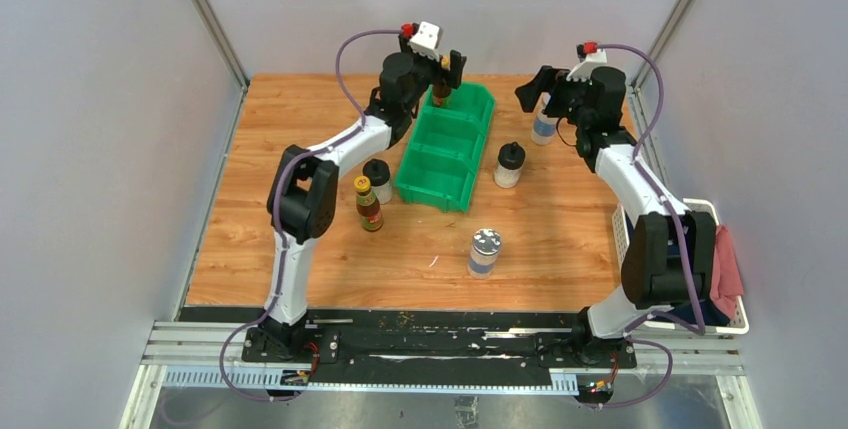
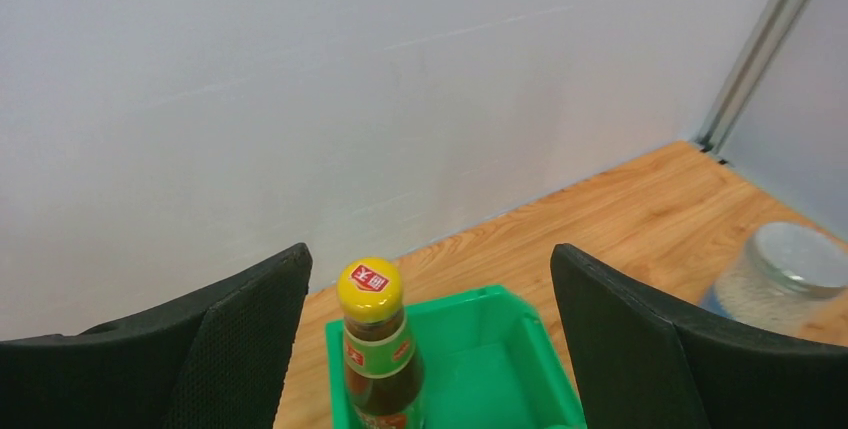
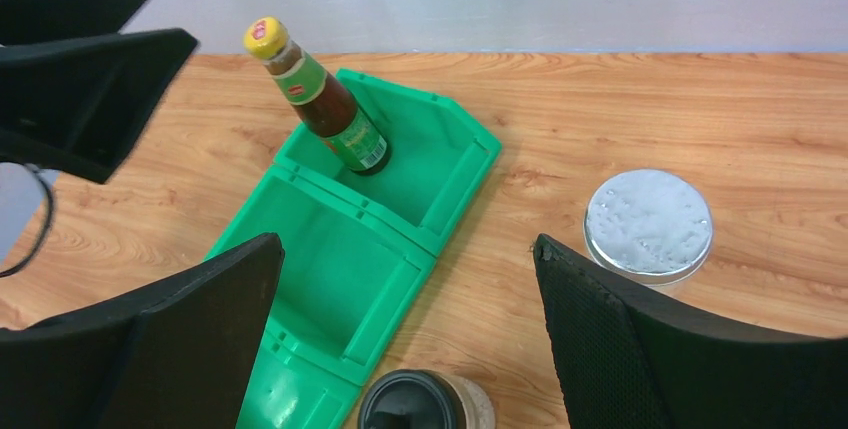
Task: Organize the condiment bottles
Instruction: Pick up the bottle from the center of the board.
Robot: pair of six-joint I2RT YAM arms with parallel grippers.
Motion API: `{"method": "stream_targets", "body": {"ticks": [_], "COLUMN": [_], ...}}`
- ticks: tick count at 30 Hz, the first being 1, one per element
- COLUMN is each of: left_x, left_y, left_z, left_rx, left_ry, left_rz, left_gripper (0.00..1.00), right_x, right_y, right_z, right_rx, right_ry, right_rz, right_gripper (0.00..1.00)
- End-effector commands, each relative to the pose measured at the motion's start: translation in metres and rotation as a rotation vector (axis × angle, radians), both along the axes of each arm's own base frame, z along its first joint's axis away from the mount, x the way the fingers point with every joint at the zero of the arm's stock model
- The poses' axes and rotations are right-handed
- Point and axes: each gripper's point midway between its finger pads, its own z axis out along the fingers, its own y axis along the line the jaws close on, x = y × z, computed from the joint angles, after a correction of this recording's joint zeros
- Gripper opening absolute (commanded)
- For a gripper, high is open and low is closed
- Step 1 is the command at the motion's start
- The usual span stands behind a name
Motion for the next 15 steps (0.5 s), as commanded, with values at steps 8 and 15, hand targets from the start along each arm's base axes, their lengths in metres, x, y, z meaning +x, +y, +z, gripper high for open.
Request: {"method": "stream_targets", "body": {"ticks": [8,15], "left_x": [-0.116,-0.200], "left_y": [0.054,0.107], "left_z": [0.169,0.205], "left_rx": [-0.135,-0.336], "left_ry": [-0.108,-0.075], "left_rz": [0.052,0.063], "left_gripper": [0.97,0.97], "right_x": [-0.054,-0.112], "right_y": [0.043,0.124], "right_z": [0.057,0.050], "right_rx": [-0.087,-0.227], "right_ry": [-0.113,-0.173], "right_rz": [0.218,0.491], "right_gripper": [1.00,1.00]}}
